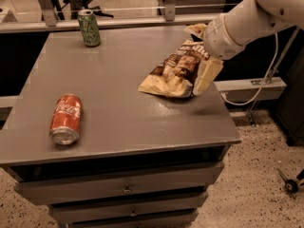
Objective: Pick brown chip bag
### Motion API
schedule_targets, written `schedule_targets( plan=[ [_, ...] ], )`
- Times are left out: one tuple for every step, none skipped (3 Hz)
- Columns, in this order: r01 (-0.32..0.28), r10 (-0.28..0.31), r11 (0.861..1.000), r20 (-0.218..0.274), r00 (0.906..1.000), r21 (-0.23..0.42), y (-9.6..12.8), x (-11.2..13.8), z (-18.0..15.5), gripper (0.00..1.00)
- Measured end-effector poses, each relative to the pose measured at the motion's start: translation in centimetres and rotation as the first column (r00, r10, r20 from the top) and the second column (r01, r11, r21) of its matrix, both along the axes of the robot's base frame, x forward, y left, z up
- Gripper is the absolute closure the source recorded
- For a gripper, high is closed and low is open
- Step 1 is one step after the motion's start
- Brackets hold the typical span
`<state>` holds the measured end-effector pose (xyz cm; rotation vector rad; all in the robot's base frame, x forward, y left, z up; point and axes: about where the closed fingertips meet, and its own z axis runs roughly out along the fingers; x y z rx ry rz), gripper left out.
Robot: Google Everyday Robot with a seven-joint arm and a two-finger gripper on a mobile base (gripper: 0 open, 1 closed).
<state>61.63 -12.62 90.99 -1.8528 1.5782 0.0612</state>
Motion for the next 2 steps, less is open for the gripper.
schedule_targets(
  plan=[
    [0.005,-0.005,1.0,-0.028,0.9996,0.01,0.6,2.7,-2.5,0.0],
    [0.022,-0.022,1.0,-0.065,0.9977,0.009,0.5,4.3,-4.5,0.18]
  ],
)
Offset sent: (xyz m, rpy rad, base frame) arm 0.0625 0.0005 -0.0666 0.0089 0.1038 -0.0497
